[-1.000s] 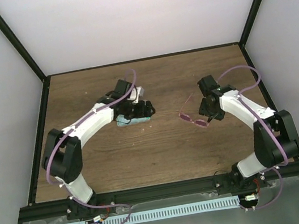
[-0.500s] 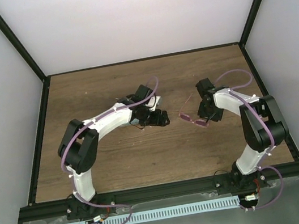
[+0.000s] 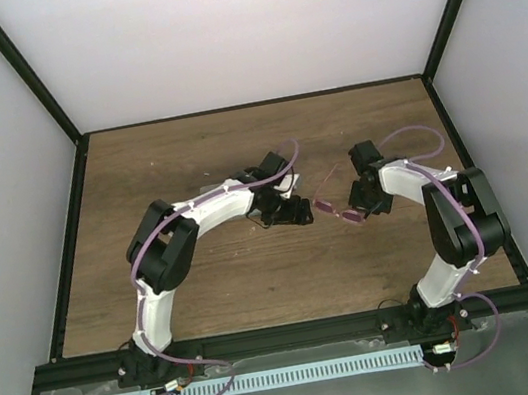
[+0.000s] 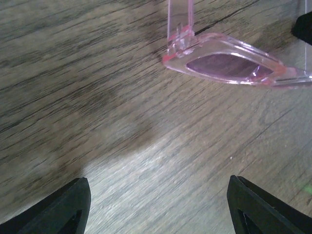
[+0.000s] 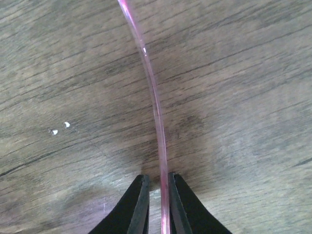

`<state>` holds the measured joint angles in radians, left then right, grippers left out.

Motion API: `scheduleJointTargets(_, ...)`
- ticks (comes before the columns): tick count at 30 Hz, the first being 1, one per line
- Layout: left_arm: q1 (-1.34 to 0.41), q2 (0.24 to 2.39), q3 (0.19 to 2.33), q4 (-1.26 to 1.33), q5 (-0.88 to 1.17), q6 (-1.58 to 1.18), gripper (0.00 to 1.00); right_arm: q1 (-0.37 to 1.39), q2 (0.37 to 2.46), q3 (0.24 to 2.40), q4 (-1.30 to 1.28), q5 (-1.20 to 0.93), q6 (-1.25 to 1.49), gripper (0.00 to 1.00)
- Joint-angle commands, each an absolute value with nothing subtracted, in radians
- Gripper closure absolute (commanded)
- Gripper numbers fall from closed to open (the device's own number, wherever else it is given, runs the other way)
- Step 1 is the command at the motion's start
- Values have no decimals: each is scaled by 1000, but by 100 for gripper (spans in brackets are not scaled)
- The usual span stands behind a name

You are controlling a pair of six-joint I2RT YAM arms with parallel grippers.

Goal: Organize the sunglasses
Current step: Fold the sunglasses at the center of the board.

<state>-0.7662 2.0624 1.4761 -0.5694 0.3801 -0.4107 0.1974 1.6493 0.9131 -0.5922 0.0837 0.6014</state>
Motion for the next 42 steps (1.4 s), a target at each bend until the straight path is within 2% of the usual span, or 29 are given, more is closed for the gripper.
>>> scheduleJointTargets(1, -799, 2122, 1538, -540, 396, -449, 22, 192, 1620, 876, -604, 32, 595, 89)
scheduleJointTargets(17, -817, 2335, 1732, -573, 280, -454, 21, 303, 1570, 912, -600, -81, 479, 92)
scheduleJointTargets(26, -807, 2413, 1881, -574, 347, -447, 17, 394, 1616, 939, -533, -168, 379, 93)
scheduleJointTargets(30, -801, 2421, 1903, -603, 334, -431, 14, 396, 1618, 940, -543, -133, 376, 87)
scheduleJointTargets(37, -770, 2291, 1746, -557, 270, -419, 8, 396, 1539, 937, -557, -96, 372, 66)
scheduleJointTargets(42, -763, 2140, 1602, -452, 213, -417, 5, 396, 1485, 941, -560, -64, 376, 62)
